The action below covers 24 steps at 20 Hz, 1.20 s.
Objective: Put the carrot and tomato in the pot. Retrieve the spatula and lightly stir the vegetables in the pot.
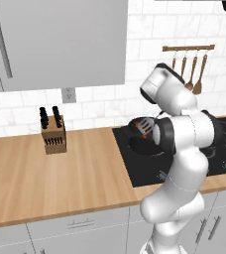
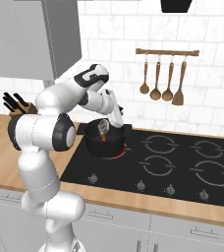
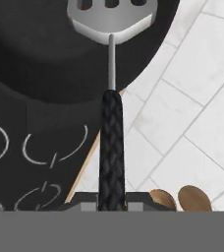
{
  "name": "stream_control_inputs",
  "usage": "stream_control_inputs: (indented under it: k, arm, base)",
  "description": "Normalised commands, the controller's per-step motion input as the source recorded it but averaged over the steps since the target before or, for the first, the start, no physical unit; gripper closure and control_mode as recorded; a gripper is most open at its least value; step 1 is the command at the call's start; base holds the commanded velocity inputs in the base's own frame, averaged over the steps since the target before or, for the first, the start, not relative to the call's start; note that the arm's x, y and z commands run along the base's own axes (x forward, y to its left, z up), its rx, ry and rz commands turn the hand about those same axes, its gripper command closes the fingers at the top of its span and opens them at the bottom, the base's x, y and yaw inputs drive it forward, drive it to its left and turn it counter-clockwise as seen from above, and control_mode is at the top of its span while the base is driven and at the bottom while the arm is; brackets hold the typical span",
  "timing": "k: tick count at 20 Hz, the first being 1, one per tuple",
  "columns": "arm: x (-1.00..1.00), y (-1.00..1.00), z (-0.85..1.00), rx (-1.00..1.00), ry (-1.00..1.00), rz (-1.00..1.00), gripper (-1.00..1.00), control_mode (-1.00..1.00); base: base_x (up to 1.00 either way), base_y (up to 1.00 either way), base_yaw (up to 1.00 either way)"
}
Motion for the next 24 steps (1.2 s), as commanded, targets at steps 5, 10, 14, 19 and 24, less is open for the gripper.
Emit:
stream_control_inputs:
  k: [5, 10, 14, 19, 24]
  arm:
    - [-0.14, 0.09, -0.10, -0.16, 0.00, -0.16, 1.00, -1.00]
    - [-0.23, 0.36, -0.06, -0.05, 0.01, -0.08, 1.00, -1.00]
    - [-0.02, 0.16, 0.37, 0.00, 0.01, -0.08, 1.00, -1.00]
    - [0.00, 0.14, 0.23, 0.00, 0.06, -0.08, 1.00, -1.00]
    - [0.09, 0.39, 0.17, 0.00, 0.05, -0.05, 1.00, -1.00]
  base:
    - [0.00, 0.00, 0.00]
    - [0.00, 0.00, 0.00]
    - [0.00, 0.00, 0.00]
    - [0.00, 0.00, 0.00]
    - [0.00, 0.00, 0.00]
